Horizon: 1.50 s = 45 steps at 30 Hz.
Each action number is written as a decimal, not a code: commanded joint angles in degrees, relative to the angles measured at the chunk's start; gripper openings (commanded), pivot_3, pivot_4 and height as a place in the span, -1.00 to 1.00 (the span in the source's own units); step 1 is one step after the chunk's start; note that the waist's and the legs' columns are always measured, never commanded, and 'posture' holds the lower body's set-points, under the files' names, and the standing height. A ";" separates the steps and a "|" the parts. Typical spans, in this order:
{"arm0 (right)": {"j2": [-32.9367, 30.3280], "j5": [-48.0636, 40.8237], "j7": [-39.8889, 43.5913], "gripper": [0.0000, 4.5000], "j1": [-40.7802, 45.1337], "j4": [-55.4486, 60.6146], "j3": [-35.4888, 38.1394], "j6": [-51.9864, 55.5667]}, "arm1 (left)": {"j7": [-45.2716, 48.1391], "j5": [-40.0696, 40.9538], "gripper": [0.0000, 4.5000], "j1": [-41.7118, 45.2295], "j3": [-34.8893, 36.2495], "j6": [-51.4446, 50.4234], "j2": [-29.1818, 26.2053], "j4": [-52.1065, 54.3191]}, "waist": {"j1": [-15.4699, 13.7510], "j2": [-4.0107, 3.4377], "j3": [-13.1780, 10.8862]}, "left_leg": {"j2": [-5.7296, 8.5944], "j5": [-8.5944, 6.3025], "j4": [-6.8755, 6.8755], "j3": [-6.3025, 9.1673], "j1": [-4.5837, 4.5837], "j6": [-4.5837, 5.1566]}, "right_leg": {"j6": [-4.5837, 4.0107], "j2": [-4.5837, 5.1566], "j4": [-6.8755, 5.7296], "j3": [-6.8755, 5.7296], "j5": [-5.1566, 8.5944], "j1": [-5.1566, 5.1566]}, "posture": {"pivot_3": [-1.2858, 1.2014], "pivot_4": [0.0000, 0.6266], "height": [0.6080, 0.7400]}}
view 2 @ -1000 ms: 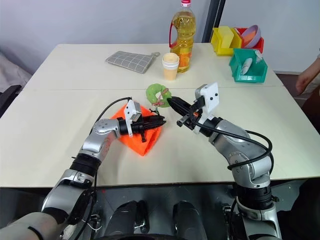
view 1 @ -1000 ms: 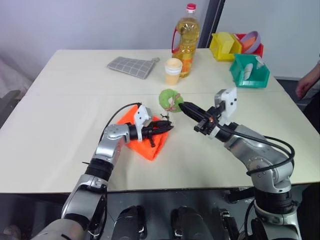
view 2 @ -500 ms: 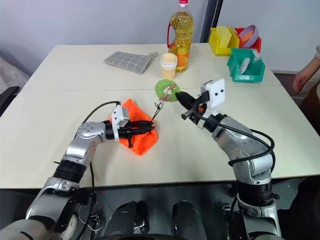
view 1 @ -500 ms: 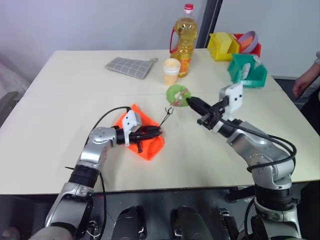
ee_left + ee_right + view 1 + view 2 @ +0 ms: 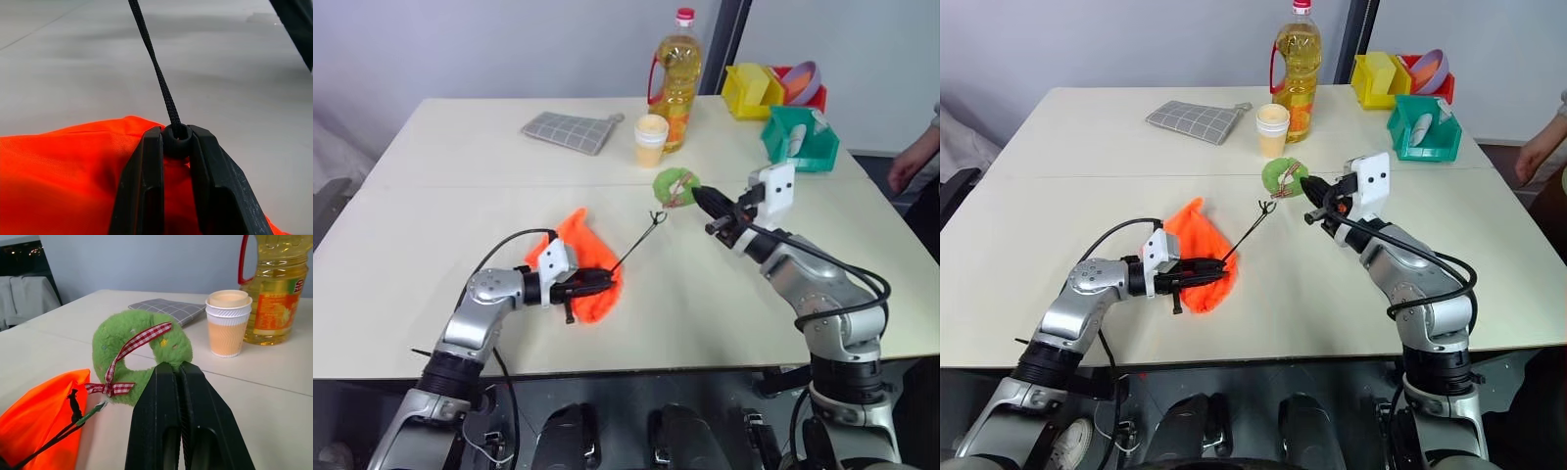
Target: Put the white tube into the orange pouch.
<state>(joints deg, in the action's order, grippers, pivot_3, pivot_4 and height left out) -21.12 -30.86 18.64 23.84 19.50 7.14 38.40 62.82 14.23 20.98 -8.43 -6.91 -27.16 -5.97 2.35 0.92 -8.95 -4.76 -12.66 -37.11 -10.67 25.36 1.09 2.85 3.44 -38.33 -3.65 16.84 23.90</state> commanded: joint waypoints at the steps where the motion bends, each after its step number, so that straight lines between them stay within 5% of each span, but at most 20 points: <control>1: 0.00 0.75 -1.44 -1.00 1.89 0.16 2.86 -2.38 | -0.64 -0.63 -0.91 -0.89 -2.02 -2.64 0.00 2.61 | -0.01 0.00 0.00 | 0.00 0.00 0.00 0.00 0.00 -0.01 | 0.00 0.00 0.00 0.00 0.00 0.00 | 0.03 -0.52 1.00; 13: -2.03 4.11 -4.31 -1.00 4.54 -5.36 6.47 -4.28 | -3.65 -1.38 -0.91 -4.86 -9.25 -15.70 -1.60 18.93 | -0.01 0.00 0.00 | 0.01 0.05 0.01 -0.02 0.00 -0.09 | 0.01 0.00 0.00 0.02 0.00 0.00 | 0.03 -0.52 1.00; 28: -2.08 6.85 -8.00 -1.00 4.86 -9.45 7.61 -4.76 | -3.71 -0.36 -0.91 -10.83 -5.79 -16.99 -11.18 21.54 | 0.09 -0.01 -0.01 | 0.00 0.19 0.06 -0.01 0.01 -0.33 | 0.00 0.01 0.00 0.03 0.01 0.05 | 0.03 -0.52 1.00; 35: -2.72 4.98 -2.99 -1.00 3.16 -6.32 3.94 -2.06 | -4.13 4.02 -0.91 -8.98 -4.39 -16.94 -8.51 20.49 | 0.04 -0.01 0.00 | 0.01 0.18 0.06 -0.02 0.01 -0.33 | -0.01 0.03 0.00 0.03 0.01 0.06 | 0.03 -0.52 1.00; 39: -4.68 3.36 1.38 -0.36 0.56 -2.62 1.21 1.76 | -3.37 10.09 -0.06 -8.49 -1.89 -21.42 -7.47 22.78 | 0.02 -0.01 0.00 | 0.01 0.18 0.06 -0.01 0.01 -0.32 | -0.01 0.04 0.00 0.03 0.01 0.05 | 0.03 -0.52 1.00; 43: -7.64 4.55 3.70 0.56 -3.30 0.13 -0.51 3.62 | -4.83 16.85 0.87 -8.26 4.04 -26.80 -7.74 24.64 | 0.04 -0.01 0.00 | 0.00 0.03 0.06 0.01 0.01 -0.07 | -0.01 0.03 0.00 0.03 0.01 0.05 | 0.03 -0.52 1.00; 45: -8.69 4.62 4.69 0.56 -4.95 0.86 -0.22 3.57 | -5.04 19.78 0.87 -8.39 7.07 -29.19 -8.59 24.94 | 0.04 -0.01 0.00 | 0.00 0.02 0.05 0.01 0.01 -0.06 | -0.01 0.03 0.00 0.03 0.01 0.04 | 0.03 -0.52 1.00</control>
<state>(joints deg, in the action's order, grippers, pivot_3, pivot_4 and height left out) -28.75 -26.05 22.42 18.85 17.33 5.94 42.31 58.21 30.81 12.10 -4.76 -34.44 -35.09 17.14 2.39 0.91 -8.96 -4.76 -12.64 -37.07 -10.66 25.37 1.03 2.84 3.47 -38.33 -3.62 16.85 23.94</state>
